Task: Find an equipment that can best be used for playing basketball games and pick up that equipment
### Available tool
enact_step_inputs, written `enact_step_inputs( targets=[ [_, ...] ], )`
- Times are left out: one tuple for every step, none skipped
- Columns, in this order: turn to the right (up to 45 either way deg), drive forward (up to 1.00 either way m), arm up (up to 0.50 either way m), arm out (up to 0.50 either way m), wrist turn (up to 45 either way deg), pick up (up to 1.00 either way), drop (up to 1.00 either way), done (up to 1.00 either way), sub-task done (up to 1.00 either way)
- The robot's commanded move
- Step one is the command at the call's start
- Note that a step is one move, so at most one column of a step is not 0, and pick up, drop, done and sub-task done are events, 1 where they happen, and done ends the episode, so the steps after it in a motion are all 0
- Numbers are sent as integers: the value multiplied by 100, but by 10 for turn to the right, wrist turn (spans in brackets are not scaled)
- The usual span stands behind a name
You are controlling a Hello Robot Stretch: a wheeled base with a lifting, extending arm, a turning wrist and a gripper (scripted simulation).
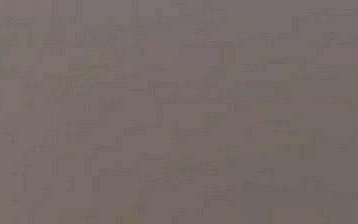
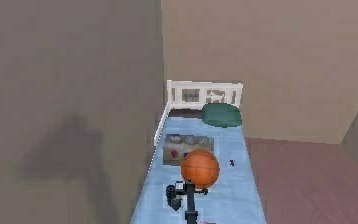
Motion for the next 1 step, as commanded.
enact_step_inputs(
  targets=[
    [0, 0, 0, 0, 0, 100, 0, 0, 0]
  ],
)
